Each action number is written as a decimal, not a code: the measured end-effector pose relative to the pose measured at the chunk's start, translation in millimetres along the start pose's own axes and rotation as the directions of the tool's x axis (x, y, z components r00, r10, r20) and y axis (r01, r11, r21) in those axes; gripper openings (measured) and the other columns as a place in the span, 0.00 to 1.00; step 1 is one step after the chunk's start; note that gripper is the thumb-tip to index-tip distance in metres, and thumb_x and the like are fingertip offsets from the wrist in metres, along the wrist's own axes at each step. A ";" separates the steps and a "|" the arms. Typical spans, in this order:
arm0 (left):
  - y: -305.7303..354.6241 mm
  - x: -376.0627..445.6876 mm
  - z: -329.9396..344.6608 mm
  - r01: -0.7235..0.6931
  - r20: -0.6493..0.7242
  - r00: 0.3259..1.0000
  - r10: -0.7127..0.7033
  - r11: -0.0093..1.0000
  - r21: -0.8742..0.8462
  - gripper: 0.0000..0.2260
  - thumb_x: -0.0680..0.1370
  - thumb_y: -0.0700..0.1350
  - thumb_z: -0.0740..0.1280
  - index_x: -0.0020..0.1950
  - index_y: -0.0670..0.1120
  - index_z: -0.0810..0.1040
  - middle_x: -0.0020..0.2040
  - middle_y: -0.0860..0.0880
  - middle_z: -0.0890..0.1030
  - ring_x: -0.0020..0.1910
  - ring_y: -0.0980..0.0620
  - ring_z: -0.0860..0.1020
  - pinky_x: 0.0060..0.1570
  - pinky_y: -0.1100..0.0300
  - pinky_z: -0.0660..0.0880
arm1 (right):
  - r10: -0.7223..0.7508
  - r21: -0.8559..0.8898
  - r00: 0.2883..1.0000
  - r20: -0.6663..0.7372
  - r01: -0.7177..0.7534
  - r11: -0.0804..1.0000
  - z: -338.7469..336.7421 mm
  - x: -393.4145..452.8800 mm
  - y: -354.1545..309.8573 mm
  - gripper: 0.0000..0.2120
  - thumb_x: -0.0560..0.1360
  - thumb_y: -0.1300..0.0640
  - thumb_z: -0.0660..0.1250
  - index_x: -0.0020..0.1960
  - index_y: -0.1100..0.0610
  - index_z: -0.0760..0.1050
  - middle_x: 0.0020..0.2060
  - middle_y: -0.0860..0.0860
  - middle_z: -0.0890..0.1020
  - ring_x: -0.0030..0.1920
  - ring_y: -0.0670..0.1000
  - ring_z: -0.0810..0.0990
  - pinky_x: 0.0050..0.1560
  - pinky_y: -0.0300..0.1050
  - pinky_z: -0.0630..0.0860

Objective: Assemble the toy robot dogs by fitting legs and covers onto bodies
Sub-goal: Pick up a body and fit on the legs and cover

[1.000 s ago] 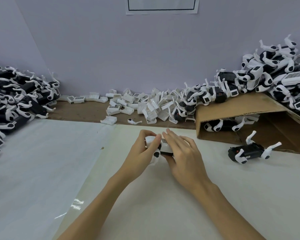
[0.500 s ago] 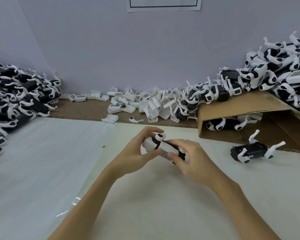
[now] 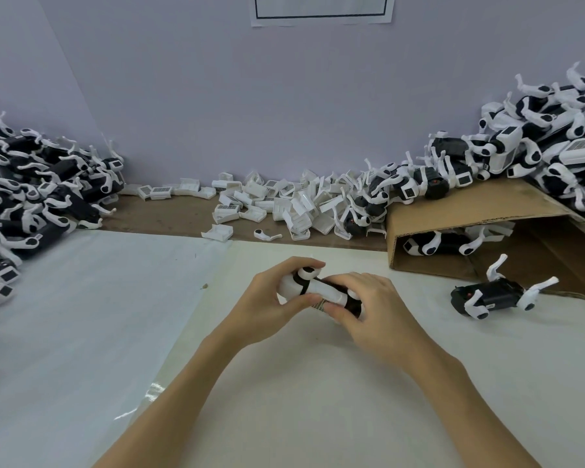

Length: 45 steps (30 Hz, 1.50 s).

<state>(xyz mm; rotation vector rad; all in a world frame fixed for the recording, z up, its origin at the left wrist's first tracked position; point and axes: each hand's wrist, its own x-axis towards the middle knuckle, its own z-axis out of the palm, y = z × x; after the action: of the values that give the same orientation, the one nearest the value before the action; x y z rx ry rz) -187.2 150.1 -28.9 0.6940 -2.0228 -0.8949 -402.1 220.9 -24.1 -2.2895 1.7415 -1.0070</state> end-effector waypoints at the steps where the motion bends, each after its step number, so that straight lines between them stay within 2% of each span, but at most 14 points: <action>1: -0.4 0.2 0.5 0.004 0.001 1.000 -0.004 1.000 -0.008 0.19 0.80 0.44 0.76 0.70 0.52 0.80 0.65 0.56 0.82 0.68 0.49 0.79 0.67 0.56 0.77 | 0.016 -0.010 1.000 0.007 -0.016 1.000 1.4 0.3 -0.3 0.17 0.78 0.42 0.72 0.64 0.47 0.78 0.54 0.37 0.80 0.56 0.42 0.74 0.67 0.44 0.65; 7: 1.6 0.0 2.1 -0.047 0.041 0.998 0.044 0.995 0.084 0.20 0.81 0.46 0.75 0.73 0.53 0.77 0.66 0.59 0.81 0.68 0.52 0.79 0.64 0.66 0.73 | 0.083 -0.010 0.996 -0.037 -0.084 0.996 4.2 1.3 -0.1 0.16 0.75 0.40 0.75 0.58 0.46 0.79 0.49 0.37 0.80 0.52 0.41 0.71 0.62 0.42 0.64; 11: 2.5 0.0 2.1 -0.044 0.005 0.999 0.043 0.994 0.104 0.18 0.81 0.45 0.76 0.70 0.52 0.79 0.63 0.59 0.82 0.64 0.52 0.81 0.60 0.67 0.74 | 0.085 0.031 0.996 -0.008 -0.085 0.996 2.5 1.7 1.3 0.18 0.73 0.39 0.76 0.59 0.44 0.80 0.48 0.34 0.80 0.53 0.41 0.75 0.61 0.51 0.71; 15: 6.4 1.4 3.4 0.158 -0.141 0.977 -0.162 0.987 -0.036 0.12 0.80 0.49 0.76 0.63 0.55 0.82 0.55 0.56 0.85 0.55 0.52 0.85 0.54 0.53 0.84 | 0.004 -0.055 0.999 -0.039 -0.006 0.998 6.9 -0.1 -5.4 0.35 0.71 0.45 0.80 0.75 0.48 0.72 0.69 0.42 0.75 0.70 0.46 0.71 0.72 0.50 0.66; 18: 11.6 2.9 8.2 0.282 -0.185 0.932 -0.311 0.945 -0.166 0.07 0.81 0.53 0.75 0.57 0.53 0.84 0.49 0.54 0.87 0.49 0.50 0.87 0.46 0.45 0.86 | -0.093 -0.174 0.988 -0.123 0.071 0.982 12.4 2.4 -10.3 0.31 0.72 0.54 0.80 0.72 0.53 0.75 0.67 0.48 0.78 0.69 0.53 0.76 0.69 0.53 0.72; 21: 10.1 -0.4 6.5 0.167 -0.265 0.959 -0.097 0.952 0.258 0.15 0.80 0.66 0.67 0.55 0.56 0.82 0.48 0.57 0.83 0.51 0.55 0.82 0.49 0.55 0.81 | -0.018 -0.056 0.991 -0.130 0.011 0.998 15.4 0.0 -11.2 0.29 0.74 0.55 0.79 0.72 0.52 0.71 0.67 0.47 0.79 0.66 0.52 0.76 0.66 0.45 0.73; 23: 10.4 -1.0 -1.0 0.063 -0.241 0.970 0.030 0.927 0.369 0.19 0.77 0.68 0.68 0.58 0.56 0.82 0.51 0.56 0.79 0.56 0.55 0.77 0.54 0.62 0.74 | 0.028 0.036 0.995 -0.099 -0.024 0.999 16.0 -3.3 -8.6 0.26 0.78 0.50 0.75 0.70 0.50 0.67 0.71 0.46 0.76 0.67 0.52 0.76 0.64 0.43 0.74; 26: 13.9 0.1 -8.6 0.060 -0.155 0.987 -0.034 0.985 0.162 0.22 0.73 0.64 0.76 0.62 0.56 0.80 0.58 0.57 0.78 0.60 0.53 0.79 0.54 0.68 0.74 | 0.018 0.095 0.992 -0.124 -0.007 0.995 14.6 -4.2 -10.6 0.24 0.81 0.44 0.67 0.72 0.54 0.69 0.75 0.47 0.72 0.71 0.51 0.74 0.66 0.44 0.75; 31: 20.8 4.9 -1.2 0.245 -0.149 0.946 -0.289 0.934 -0.261 0.12 0.79 0.53 0.78 0.60 0.54 0.83 0.50 0.52 0.86 0.50 0.50 0.85 0.50 0.58 0.79 | 0.021 0.050 0.985 -0.171 -0.013 0.999 14.0 0.1 -7.5 0.24 0.80 0.49 0.70 0.73 0.57 0.74 0.73 0.50 0.73 0.73 0.51 0.70 0.70 0.52 0.73; 34: 23.7 3.9 7.1 0.237 -0.207 0.934 -0.292 0.937 -0.255 0.13 0.77 0.50 0.80 0.60 0.57 0.83 0.51 0.49 0.85 0.50 0.47 0.84 0.53 0.56 0.80 | -0.037 -0.066 0.970 -0.240 0.022 0.998 16.3 1.0 -4.9 0.27 0.75 0.53 0.79 0.71 0.55 0.76 0.66 0.49 0.78 0.66 0.52 0.75 0.66 0.52 0.75; 37: 27.1 2.4 15.4 0.168 -0.240 0.946 -0.219 0.961 -0.218 0.17 0.76 0.47 0.81 0.62 0.56 0.82 0.55 0.48 0.83 0.54 0.49 0.83 0.58 0.55 0.80 | -0.109 -0.160 0.926 -0.361 0.054 0.986 17.9 2.7 -5.7 0.20 0.72 0.55 0.81 0.62 0.55 0.79 0.53 0.48 0.81 0.54 0.51 0.77 0.55 0.50 0.77; 41: 29.0 3.8 16.1 0.174 -0.277 0.931 -0.239 0.955 -0.239 0.15 0.75 0.51 0.81 0.60 0.57 0.83 0.54 0.50 0.84 0.52 0.51 0.83 0.53 0.59 0.78 | -0.123 -0.241 0.918 -0.376 0.031 0.970 16.8 6.1 -10.0 0.18 0.71 0.53 0.81 0.58 0.52 0.80 0.50 0.44 0.83 0.52 0.46 0.75 0.56 0.46 0.73; 43: 27.6 5.2 15.6 0.206 -0.283 0.920 -0.272 0.948 -0.242 0.14 0.75 0.53 0.81 0.58 0.58 0.83 0.51 0.52 0.85 0.49 0.51 0.83 0.50 0.61 0.77 | -0.059 -0.182 0.950 -0.307 0.002 0.983 17.4 5.8 -11.8 0.19 0.72 0.52 0.81 0.58 0.51 0.79 0.52 0.42 0.82 0.52 0.45 0.75 0.56 0.45 0.74; 45: 24.4 6.2 12.4 0.250 -0.278 0.901 -0.334 0.921 -0.298 0.16 0.72 0.60 0.79 0.58 0.59 0.84 0.47 0.52 0.85 0.47 0.50 0.83 0.47 0.59 0.77 | 0.104 0.074 0.984 -0.147 -0.094 0.993 15.3 3.7 -10.7 0.21 0.76 0.49 0.77 0.66 0.46 0.76 0.58 0.39 0.78 0.56 0.40 0.75 0.58 0.39 0.75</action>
<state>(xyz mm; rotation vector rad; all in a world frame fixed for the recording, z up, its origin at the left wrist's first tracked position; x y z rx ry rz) -204.6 164.5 -12.3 0.9495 -1.5004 -1.1127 -384.4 216.6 -29.5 -2.1139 1.8271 -1.2270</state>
